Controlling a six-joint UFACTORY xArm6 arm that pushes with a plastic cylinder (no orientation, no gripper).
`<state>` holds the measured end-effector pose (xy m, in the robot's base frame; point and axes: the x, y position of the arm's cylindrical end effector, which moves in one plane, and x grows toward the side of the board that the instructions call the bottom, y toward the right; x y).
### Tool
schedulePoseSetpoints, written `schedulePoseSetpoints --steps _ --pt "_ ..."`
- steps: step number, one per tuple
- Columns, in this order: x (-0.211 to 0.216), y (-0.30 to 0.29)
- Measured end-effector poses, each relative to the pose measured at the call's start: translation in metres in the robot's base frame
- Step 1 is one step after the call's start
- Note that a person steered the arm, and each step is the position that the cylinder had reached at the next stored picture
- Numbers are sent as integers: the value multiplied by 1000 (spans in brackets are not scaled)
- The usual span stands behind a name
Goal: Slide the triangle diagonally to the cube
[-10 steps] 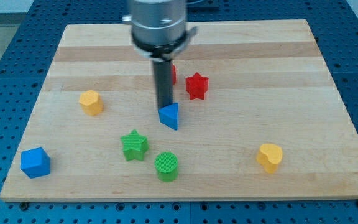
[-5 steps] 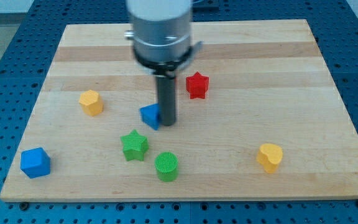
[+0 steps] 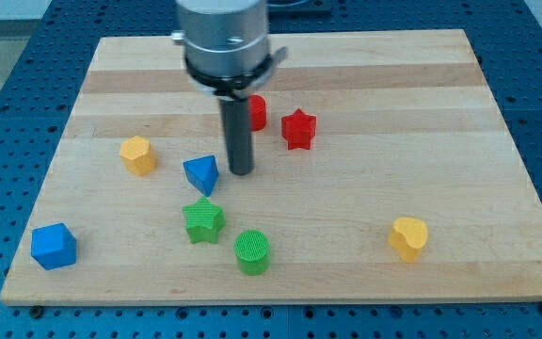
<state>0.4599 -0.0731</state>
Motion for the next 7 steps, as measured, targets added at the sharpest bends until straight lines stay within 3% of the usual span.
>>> schedulePoseSetpoints --steps 2,4,5,7 --pt "16 -67" --pt "21 -8" --pt "25 -36" --pt "39 -149"
